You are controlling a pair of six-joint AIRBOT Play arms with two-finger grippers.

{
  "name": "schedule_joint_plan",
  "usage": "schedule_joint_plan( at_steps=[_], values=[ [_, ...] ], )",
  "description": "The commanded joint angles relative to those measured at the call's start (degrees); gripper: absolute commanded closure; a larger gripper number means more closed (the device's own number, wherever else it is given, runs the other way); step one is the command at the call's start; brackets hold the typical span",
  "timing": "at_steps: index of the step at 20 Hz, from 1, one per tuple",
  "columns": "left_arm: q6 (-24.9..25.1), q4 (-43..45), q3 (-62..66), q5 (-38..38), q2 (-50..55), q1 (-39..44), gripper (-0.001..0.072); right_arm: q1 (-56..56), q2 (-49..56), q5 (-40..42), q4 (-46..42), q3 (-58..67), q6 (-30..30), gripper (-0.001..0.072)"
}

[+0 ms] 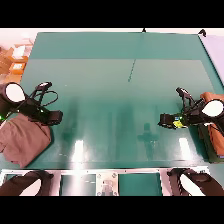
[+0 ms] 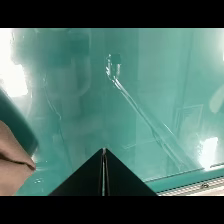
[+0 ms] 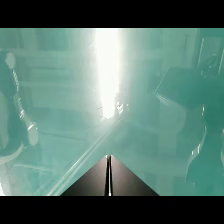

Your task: Fold the shirts.

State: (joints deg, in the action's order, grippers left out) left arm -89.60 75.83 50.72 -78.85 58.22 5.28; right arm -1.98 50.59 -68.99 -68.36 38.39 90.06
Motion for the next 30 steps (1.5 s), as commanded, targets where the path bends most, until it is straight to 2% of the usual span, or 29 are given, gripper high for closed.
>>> schedule_joint_plan(
  at_steps=[1, 12, 14, 16, 17, 19, 20, 21, 23, 26, 28, 30],
  values=[
    [0.0, 0.0, 0.0, 0.0, 0.0, 0.0, 0.0685, 0.0, 0.0, 0.0, 0.0, 0.0, 0.0, 0.0691],
    [0.0, 0.0, 0.0, 0.2, 0.0, 0.0, 0.0685, 0.0, 0.0, 0.0, 0.0, 0.0, 0.0, 0.0691],
    [-0.4, -0.3, 0.0, 4.8, 0.0, 0.0, 0.0685, 0.0, 0.0, 0.4, 0.0, 0.0, 0.0, 0.0691],
    [-1.9, -0.7, 0.0, 5.8, 0.0, 0.0, 0.0686, 0.0, 0.0, 1.0, 0.0, 0.0, 0.0, 0.0691],
    [-3.3, 3.0, 0.4, 6.3, 0.0, -0.3, 0.0686, 0.0, 0.0, 1.0, 0.0, 0.0, -0.2, 0.0691],
    [-9.4, 16.4, 3.1, 3.9, 0.0, -1.5, 0.0682, 0.0, 0.0, 1.0, 0.0, 0.0, -0.2, 0.0691],
    [-9.6, 22.5, 4.3, 2.3, 0.0, -2.6, 0.0376, 0.0, 0.0, 1.0, 0.0, 0.0, -0.2, 0.069],
    [-11.9, 28.3, 4.5, 1.3, 0.0, -4.0, -0.0003, 0.0, 0.0, 1.1, 0.0, 0.0, -0.2, 0.069],
    [-13.9, 34.4, 4.1, 0.3, 0.1, -7.9, -0.0013, 0.0, 0.0, 1.1, 0.0, 0.0, -0.2, 0.0665],
    [-13.9, 34.3, -0.6, 2.4, 0.1, -17.2, -0.0013, 0.0, 0.0, 1.1, 0.0, 0.0, -0.2, 0.0418],
    [-13.9, 33.3, -5.5, 7.3, 0.1, -23.4, -0.0013, 0.0, 0.0, 1.7, 0.0, 0.0, -0.2, 0.0406],
    [-13.4, 29.4, -9.8, 15.4, 0.1, -28.2, -0.0013, 0.0, 0.0, 2.2, 0.0, 0.0, -0.2, 0.0406]
  ],
)
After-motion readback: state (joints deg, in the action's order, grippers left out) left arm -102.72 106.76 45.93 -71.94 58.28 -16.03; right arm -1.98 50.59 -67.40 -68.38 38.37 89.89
